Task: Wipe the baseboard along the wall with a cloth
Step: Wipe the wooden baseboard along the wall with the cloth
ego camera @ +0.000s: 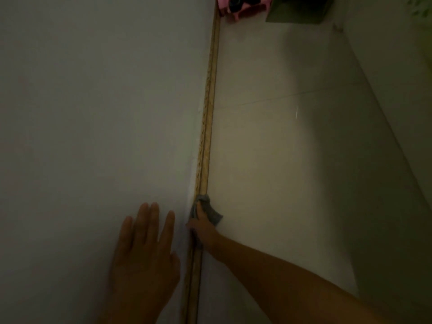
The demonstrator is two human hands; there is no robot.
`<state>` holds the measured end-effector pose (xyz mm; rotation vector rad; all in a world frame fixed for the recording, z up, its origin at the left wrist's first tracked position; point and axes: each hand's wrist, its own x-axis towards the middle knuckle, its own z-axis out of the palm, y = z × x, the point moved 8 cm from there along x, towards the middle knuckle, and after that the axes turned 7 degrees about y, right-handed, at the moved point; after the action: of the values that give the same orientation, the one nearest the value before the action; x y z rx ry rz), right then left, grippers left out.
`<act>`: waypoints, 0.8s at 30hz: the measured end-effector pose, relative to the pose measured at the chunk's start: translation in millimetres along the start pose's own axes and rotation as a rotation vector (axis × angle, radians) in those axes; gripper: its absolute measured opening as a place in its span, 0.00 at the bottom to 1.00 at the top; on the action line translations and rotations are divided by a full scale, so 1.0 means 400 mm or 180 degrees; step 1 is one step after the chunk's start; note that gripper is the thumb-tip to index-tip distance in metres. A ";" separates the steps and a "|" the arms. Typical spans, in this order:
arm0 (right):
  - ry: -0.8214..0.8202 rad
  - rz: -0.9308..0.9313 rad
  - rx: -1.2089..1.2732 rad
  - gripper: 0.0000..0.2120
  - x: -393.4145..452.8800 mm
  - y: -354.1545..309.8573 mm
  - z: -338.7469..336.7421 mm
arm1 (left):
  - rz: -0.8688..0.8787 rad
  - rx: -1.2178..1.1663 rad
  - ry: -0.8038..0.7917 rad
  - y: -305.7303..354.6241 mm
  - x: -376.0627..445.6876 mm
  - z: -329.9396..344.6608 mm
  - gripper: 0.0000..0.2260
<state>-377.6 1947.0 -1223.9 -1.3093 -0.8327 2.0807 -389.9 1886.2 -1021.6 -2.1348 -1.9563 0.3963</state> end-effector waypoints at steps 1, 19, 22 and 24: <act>-0.0029 0.0019 -0.0065 0.36 -0.004 0.010 -0.001 | 0.0019 0.0012 0.0019 -0.002 -0.007 0.002 0.32; -0.0244 -0.0129 -0.0157 0.42 -0.095 0.067 0.022 | 0.0502 0.1934 -0.0619 -0.039 -0.064 -0.050 0.34; -0.0284 -0.0296 -0.0225 0.42 -0.087 0.086 0.019 | 0.0724 0.1733 -0.0436 -0.032 -0.078 -0.056 0.33; -0.0180 -0.0450 -0.0221 0.42 -0.095 0.094 0.023 | 0.0792 0.1549 -0.0508 -0.039 -0.085 -0.059 0.30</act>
<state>-375.9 1892.9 -1226.5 -1.1955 -1.0007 2.0018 -399.0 1854.3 -992.4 -2.0618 -1.4615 1.0000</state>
